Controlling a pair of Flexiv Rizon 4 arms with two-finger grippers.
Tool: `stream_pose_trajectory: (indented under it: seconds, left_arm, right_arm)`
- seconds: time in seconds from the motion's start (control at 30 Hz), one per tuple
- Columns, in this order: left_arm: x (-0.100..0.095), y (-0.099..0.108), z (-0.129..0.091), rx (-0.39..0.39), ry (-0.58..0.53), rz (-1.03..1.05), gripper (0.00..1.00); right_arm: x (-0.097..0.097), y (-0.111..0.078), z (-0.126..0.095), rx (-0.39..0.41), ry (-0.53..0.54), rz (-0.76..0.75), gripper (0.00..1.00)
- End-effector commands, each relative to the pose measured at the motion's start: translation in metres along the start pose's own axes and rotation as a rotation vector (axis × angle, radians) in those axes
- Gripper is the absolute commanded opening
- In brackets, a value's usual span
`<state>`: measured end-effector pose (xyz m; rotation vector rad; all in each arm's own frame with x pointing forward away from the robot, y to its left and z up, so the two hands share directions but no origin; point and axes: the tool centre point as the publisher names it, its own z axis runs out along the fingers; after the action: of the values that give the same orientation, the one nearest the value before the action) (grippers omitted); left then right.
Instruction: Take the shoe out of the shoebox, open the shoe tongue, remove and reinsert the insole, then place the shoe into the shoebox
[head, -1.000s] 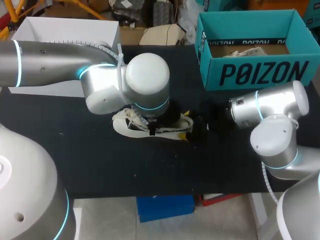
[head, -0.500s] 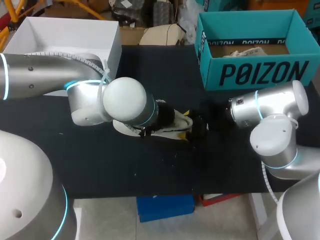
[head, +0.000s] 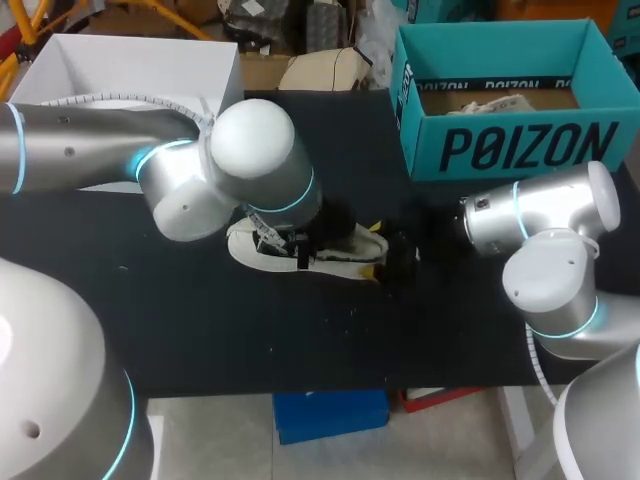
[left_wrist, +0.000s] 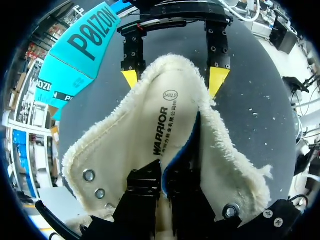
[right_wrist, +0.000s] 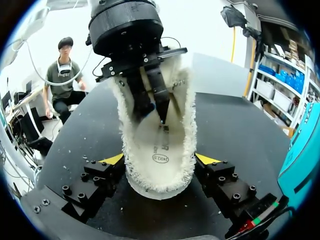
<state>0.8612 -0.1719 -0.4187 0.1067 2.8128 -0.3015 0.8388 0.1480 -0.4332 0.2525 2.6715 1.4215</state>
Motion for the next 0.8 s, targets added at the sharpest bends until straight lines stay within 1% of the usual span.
stream_pose_trajectory:
  seconds: [0.03, 0.23, 0.3, 0.33, 0.47, 0.6, 0.8]
  left_arm:
    - [-0.008, 0.0, -0.011, 0.038, 0.062, -0.006, 0.0]
    - [-0.015, -0.003, -0.032, 0.103, 0.102, -0.034, 0.0]
    - [-0.017, -0.005, -0.037, 0.122, 0.111, -0.041, 0.0]
    - [-0.017, -0.005, -0.039, 0.144, 0.121, -0.049, 0.0]
    - [-0.017, -0.008, -0.045, 0.168, 0.126, -0.053, 0.0]
    - [-0.013, -0.014, -0.045, 0.201, 0.149, -0.037, 0.0]
    - [-0.007, -0.028, -0.032, 0.259, 0.232, 0.028, 0.0]
  right_arm:
    - [0.001, -0.001, 0.003, -0.001, 0.001, 0.0, 0.0]
    - [0.001, -0.001, 0.003, -0.001, 0.001, 0.0, 0.0]
    - [0.001, -0.001, 0.003, -0.001, 0.001, 0.0, 0.0]
    - [0.001, -0.001, 0.003, -0.001, 0.001, 0.0, 0.0]
    - [0.001, -0.001, 0.003, -0.001, 0.001, 0.0, 0.0]
    - [0.001, -0.001, 0.003, -0.001, 0.001, 0.0, 0.0]
    - [0.001, -0.001, 0.003, -0.001, 0.001, 0.0, 0.0]
